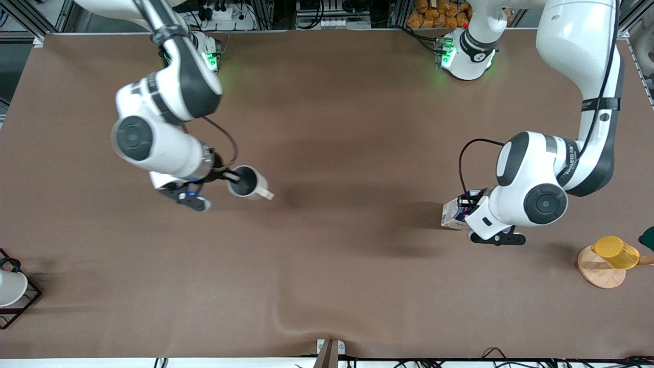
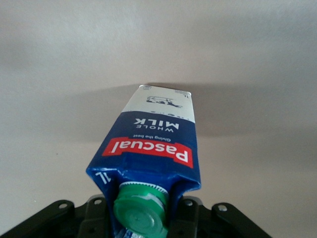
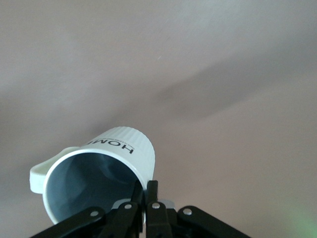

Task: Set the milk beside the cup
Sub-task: 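Carry the mug to the table center while the left gripper lifts the carton, then open the right gripper to release the mug while the left gripper carries the carton, then withdraw the right gripper while the left gripper moves the carton beside the mug, then lower the milk carton beside the mug and open the left gripper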

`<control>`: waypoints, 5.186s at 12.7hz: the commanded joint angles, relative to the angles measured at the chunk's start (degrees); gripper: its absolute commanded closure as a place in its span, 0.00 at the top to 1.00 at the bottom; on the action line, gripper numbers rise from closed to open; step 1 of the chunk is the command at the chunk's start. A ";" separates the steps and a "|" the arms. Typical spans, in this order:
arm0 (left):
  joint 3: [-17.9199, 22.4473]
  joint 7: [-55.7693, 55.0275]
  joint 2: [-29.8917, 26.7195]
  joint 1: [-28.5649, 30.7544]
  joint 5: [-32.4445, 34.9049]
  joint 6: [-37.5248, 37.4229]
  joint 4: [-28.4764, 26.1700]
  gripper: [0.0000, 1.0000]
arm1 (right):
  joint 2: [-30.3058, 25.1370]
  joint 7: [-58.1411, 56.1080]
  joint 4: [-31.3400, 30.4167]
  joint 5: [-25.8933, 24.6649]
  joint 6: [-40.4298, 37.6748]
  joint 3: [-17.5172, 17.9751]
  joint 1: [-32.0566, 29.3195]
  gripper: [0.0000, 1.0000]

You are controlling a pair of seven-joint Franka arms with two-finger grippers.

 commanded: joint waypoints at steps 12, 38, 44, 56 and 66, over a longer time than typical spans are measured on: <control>-4.57 -7.13 -6.83 -0.43 0.65 -5.28 -1.60 0.00 | 19.99 27.17 10.46 1.77 22.73 -1.29 18.02 0.00; -24.88 -54.61 2.48 -18.27 -1.19 0.94 1.30 0.00 | 5.93 -40.30 18.19 -9.74 -22.43 -1.21 -23.88 1.00; -23.39 -56.01 4.86 -19.15 5.48 2.97 1.30 0.00 | 1.64 -48.41 17.14 -8.25 -21.46 -1.20 -29.70 1.00; -20.57 -52.41 6.62 -18.62 7.33 8.25 1.38 0.00 | -26.43 -47.71 -8.10 -8.68 -11.53 -1.12 -29.26 1.00; -19.34 -53.02 7.32 -18.97 7.33 8.86 2.09 1.00 | -18.94 -47.80 2.90 -10.88 -13.03 -1.12 -29.52 1.00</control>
